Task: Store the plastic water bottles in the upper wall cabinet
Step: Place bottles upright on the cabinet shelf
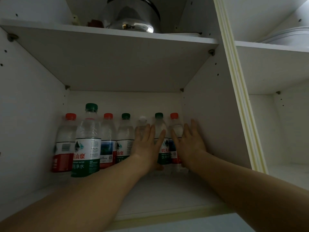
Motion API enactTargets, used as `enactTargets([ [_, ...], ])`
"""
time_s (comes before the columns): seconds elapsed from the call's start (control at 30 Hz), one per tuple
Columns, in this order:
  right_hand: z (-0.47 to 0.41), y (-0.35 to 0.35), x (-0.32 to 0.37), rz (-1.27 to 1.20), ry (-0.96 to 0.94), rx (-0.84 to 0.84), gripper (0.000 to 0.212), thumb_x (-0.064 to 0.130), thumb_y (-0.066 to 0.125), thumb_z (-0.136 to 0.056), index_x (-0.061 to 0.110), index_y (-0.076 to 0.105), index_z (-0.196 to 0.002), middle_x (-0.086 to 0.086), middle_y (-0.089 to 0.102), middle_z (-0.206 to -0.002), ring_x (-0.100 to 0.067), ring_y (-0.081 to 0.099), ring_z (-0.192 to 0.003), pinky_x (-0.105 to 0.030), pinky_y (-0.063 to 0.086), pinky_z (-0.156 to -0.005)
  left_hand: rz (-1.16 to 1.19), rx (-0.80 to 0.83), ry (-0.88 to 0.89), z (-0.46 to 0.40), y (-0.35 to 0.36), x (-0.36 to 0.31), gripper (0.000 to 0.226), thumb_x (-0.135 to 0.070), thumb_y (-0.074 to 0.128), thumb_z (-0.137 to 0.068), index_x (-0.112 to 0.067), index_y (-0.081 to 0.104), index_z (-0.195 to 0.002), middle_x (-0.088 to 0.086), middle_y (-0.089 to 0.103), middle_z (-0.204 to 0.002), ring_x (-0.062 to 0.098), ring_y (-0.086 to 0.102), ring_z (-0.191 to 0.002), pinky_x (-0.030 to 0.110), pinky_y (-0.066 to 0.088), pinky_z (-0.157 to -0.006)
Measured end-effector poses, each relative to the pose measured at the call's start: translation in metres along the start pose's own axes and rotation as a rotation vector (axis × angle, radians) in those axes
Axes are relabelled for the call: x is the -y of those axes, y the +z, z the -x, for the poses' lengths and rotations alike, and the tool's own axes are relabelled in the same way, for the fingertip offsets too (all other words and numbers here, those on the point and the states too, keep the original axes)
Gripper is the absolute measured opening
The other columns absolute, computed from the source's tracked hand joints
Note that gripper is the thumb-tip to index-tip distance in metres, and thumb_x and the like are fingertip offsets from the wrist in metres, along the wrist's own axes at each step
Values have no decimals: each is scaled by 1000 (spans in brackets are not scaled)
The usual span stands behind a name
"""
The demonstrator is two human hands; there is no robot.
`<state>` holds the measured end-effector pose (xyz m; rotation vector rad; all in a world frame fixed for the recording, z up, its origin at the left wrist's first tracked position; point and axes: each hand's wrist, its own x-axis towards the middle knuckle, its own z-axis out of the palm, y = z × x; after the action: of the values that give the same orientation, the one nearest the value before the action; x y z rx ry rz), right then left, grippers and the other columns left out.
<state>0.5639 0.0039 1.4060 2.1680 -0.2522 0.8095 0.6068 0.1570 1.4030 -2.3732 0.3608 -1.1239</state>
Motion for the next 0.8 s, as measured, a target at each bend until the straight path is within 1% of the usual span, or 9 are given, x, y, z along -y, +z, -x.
enactTargets([
  [0.1,3,-2,0,-36,12,15,115,65,56,-91,7,-16,-159,-29,16,-165,-47,10,-153,-70,-8,-116,0,-30,42,1,-2,10,131,-73,67,-79,-21,-23,-158,21,-12,-168,42,-9,-155,61,1,-123],
  [0.2,8,-8,-1,-124,42,-17,113,58,63,-90,6,-8,-160,-31,30,-159,-45,25,-149,-66,-3,-120,39,-103,82,10,-7,23,117,-54,74,-85,-23,-8,-162,18,-1,-169,40,-1,-155,58,4,-125],
  [0.27,15,-15,-5,-208,39,-100,101,45,69,-87,5,10,-159,-27,43,-151,-42,39,-140,-62,9,-122,146,-174,91,21,-19,32,104,-46,74,-86,-20,8,-163,17,10,-168,38,6,-155,55,9,-125],
  [0.33,21,-21,-7,-355,13,-217,77,34,70,-87,8,33,-149,-19,51,-141,-36,47,-128,-55,23,-119,295,-279,65,37,-38,43,85,-40,70,-90,-17,26,-159,14,22,-163,33,15,-151,49,16,-123],
  [0.4,25,-28,-7,-526,-16,-310,56,26,66,-88,13,44,-138,-13,52,-135,-32,48,-123,-46,37,-110,474,-386,-16,61,-57,56,64,-37,63,-95,-17,39,-151,8,35,-155,26,30,-142,42,32,-116],
  [0.47,31,-41,-3,-714,-71,-346,50,23,63,-90,14,47,-137,-12,50,-136,-30,45,-124,-41,43,-100,603,-444,-96,99,-67,72,52,-36,59,-98,-20,45,-145,0,44,-142,18,44,-127,32,42,-100],
  [0.6,41,-74,11,-937,-226,-308,51,31,61,-96,18,45,-142,-7,46,-140,-27,39,-131,-41,44,-101,633,-471,-305,191,-51,106,35,-35,56,-94,-24,58,-127,-11,58,-114,9,60,-96,23,49,-74],
  [0.7,38,-105,32,-1083,-302,-258,55,38,64,-96,20,44,-144,-7,49,-140,-26,44,-127,-40,44,-101,770,-563,-520,234,-42,122,26,-31,58,-93,-24,60,-118,-19,58,-93,2,59,-80,19,46,-62],
  [0.8,27,-135,59,-1284,-369,-152,63,42,68,-94,19,42,-146,-5,57,-131,-20,54,-106,-30,46,-80,877,-642,-625,243,-39,125,27,-35,51,-91,-27,56,-115,-15,60,-89,1,58,-81,18,42,-60],
])
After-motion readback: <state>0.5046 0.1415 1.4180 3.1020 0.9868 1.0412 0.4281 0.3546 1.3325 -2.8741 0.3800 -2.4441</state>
